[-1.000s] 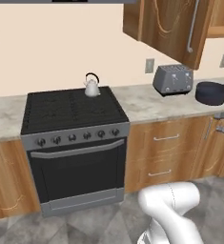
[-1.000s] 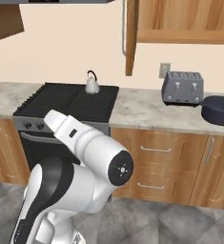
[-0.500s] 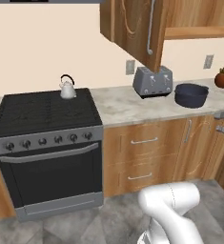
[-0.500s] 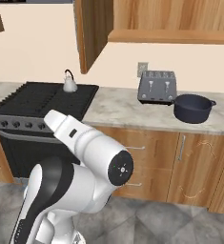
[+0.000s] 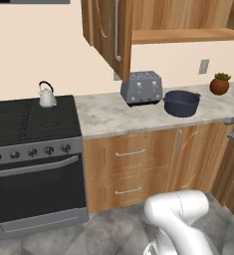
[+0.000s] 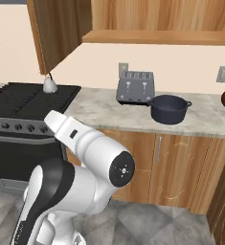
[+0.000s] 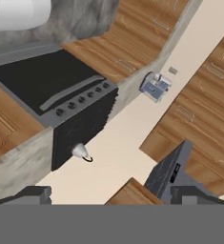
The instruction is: Pick the kettle from the cabinet and place it on a stove burner. Then pick the pot from the counter and place it on another stove burner. Finally, turn both burners on.
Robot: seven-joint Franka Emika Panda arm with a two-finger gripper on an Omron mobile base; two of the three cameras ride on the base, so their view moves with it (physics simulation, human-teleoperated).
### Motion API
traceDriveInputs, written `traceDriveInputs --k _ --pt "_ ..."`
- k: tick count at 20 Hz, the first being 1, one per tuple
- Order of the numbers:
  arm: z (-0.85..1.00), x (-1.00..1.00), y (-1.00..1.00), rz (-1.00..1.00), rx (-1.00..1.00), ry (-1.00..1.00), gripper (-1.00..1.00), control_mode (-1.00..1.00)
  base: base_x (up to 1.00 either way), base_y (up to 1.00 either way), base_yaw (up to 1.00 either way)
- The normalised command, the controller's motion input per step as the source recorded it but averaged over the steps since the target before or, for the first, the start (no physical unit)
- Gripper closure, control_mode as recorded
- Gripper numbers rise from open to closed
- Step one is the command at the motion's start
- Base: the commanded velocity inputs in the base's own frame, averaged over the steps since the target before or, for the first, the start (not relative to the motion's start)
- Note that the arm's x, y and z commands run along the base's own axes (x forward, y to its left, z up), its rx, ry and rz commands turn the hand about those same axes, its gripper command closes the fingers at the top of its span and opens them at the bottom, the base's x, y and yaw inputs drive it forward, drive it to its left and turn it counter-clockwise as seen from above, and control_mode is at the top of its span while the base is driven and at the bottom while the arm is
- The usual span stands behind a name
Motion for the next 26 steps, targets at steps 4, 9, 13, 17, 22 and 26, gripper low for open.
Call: traceDriveInputs --k 4,9,13,17,22,26 --pt "0.0 0.0 0.0 0.0 0.0 0.0 -1.0 1.0 0.63 -0.44 0.0" --pt "0.0 0.0 0.0 0.0 0.0 0.0 -1.0 1.0 0.72 -0.46 0.0" --pt "0.0 0.0 0.0 0.0 0.0 0.0 -1.0 1.0 0.71 -0.43 0.0" --pt "0.0 0.0 0.0 0.0 0.0 0.0 -1.0 1.0 0.71 -0.49 0.03" --pt "0.0 0.0 0.0 0.0 0.0 0.0 -1.0 1.0 0.71 -0.46 0.03" --pt "0.0 0.0 0.0 0.0 0.0 0.0 -1.0 1.0 0.57 -0.28 0.02"
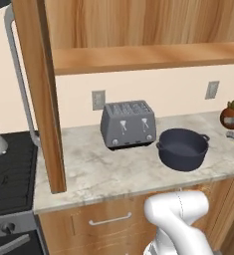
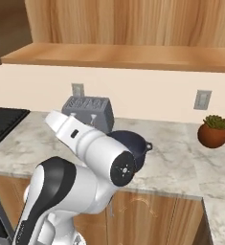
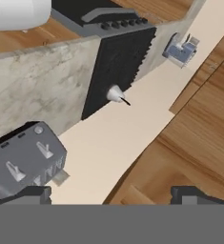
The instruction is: Pick the kettle from the cabinet and place it on a stove burner. Then pick the pot from the counter and place it on another stove burner. Finally, turn both burners on.
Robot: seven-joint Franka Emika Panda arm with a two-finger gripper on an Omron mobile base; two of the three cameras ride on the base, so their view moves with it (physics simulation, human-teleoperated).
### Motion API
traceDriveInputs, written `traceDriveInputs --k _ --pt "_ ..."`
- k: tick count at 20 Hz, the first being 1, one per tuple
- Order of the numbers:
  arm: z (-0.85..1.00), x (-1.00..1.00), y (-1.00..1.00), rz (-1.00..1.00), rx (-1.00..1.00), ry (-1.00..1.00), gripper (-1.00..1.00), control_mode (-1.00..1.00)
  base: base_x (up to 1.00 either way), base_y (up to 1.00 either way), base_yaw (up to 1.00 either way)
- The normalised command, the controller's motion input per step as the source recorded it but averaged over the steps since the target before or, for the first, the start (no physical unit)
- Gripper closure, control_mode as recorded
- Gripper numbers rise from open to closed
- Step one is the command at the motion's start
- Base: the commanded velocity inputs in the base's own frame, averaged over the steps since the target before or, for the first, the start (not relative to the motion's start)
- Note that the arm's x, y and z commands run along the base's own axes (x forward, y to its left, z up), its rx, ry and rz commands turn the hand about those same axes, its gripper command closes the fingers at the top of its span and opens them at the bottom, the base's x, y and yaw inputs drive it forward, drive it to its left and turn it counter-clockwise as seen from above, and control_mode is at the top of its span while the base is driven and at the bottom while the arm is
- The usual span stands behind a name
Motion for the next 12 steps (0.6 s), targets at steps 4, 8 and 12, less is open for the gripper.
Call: traceDriveInputs --k 4,8,12 --pt "0.0 0.0 0.0 0.0 0.0 0.0 -1.0 1.0 0.55 -0.24 0.02" --pt "0.0 0.0 0.0 0.0 0.0 0.0 -1.0 1.0 0.24 -0.07 0.0" --pt "-0.01 0.0 0.02 0.0 -0.01 0.0 -1.0 -1.0 0.0 0.0 0.0"
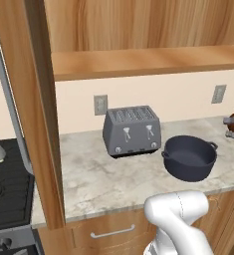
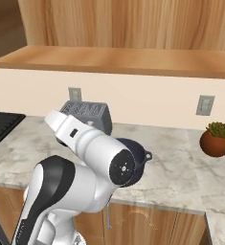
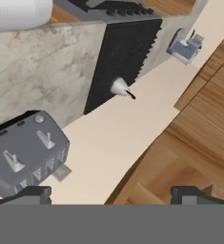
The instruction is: Pick the kettle from the cabinet and place it on a stove burner. Then pick the pot from the counter and place it on another stove burner. Finally, turn both burners on.
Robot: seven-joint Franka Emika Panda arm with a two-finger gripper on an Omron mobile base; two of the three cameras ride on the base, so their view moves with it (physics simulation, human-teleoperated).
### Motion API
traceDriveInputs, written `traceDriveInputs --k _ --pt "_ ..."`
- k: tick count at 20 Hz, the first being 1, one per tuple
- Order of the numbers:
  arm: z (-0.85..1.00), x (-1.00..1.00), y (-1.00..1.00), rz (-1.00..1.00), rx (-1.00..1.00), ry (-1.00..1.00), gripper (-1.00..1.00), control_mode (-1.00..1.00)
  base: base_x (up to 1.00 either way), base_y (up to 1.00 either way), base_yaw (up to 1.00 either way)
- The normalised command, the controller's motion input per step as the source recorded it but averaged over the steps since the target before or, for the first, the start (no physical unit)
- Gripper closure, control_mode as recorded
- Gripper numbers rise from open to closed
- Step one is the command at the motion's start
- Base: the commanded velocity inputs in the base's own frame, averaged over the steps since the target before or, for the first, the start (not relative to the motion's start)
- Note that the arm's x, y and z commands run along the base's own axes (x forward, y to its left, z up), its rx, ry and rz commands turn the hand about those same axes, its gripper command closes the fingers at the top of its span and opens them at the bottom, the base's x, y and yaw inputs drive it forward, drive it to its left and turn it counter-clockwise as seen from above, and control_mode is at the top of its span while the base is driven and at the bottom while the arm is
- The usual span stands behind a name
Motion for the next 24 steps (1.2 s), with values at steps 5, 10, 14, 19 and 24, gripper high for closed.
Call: traceDriveInputs --k 5,10,14,19,24 --pt "-0.02 0.06 -0.17 -0.01 0.0 0.04 -1.0 -1.0 0.0 0.0 0.0" --pt "-0.08 0.09 -0.44 -0.05 0.04 0.14 -1.0 -1.0 0.0 0.0 0.0" --pt "-0.26 0.07 -0.35 -0.14 0.01 0.18 -1.0 -1.0 0.0 0.0 0.0" --pt "-0.4 0.04 -0.15 -0.05 -0.03 0.12 -1.0 -1.0 0.0 0.0 0.0" --pt "-0.48 0.19 -0.01 0.0 -0.13 0.15 -1.0 -1.0 0.0 0.0 0.0"
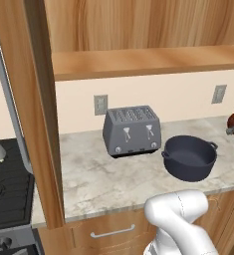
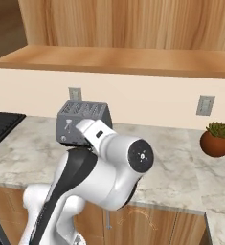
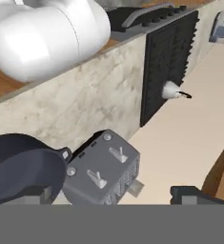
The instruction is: Pick the kettle from the cabinet and place it on a stove burner. Then pick the pot from the counter and place it on another stove burner. Finally, turn both burners on.
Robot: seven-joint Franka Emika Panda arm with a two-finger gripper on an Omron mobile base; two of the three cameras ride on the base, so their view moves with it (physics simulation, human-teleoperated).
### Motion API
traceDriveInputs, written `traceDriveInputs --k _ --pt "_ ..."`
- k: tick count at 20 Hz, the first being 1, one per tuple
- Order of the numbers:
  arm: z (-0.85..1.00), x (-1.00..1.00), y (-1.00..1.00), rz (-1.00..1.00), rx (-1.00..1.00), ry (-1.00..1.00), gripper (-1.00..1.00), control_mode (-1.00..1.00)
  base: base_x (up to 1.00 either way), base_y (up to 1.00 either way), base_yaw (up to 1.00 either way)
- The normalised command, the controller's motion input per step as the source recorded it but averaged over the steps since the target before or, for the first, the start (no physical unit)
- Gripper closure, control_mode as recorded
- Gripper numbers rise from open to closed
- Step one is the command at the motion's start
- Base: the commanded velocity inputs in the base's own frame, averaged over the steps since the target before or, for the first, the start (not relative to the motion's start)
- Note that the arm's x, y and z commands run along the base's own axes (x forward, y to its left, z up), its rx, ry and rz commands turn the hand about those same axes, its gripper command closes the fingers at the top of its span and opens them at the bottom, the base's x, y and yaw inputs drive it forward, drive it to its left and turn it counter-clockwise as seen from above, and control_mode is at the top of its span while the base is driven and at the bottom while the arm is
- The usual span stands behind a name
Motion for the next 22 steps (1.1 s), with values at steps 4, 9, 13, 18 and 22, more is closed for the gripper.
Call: traceDriveInputs --k 4,9,13,18,22 --pt "-0.57 0.26 -0.02 -0.01 -0.2 0.24 -1.0 -1.0 0.0 0.0 0.0" --pt "-0.2 0.22 -0.05 -0.06 -0.18 0.23 -1.0 -1.0 0.0 0.0 0.0" --pt "-0.01 0.32 -0.23 -0.08 -0.11 0.27 -1.0 -1.0 0.0 0.0 0.0" --pt "-0.01 0.15 -0.26 -0.07 -0.07 0.21 -1.0 -1.0 0.0 0.0 0.0" --pt "-0.22 0.07 -0.19 -0.05 -0.04 0.15 -1.0 -1.0 0.0 0.0 0.0"
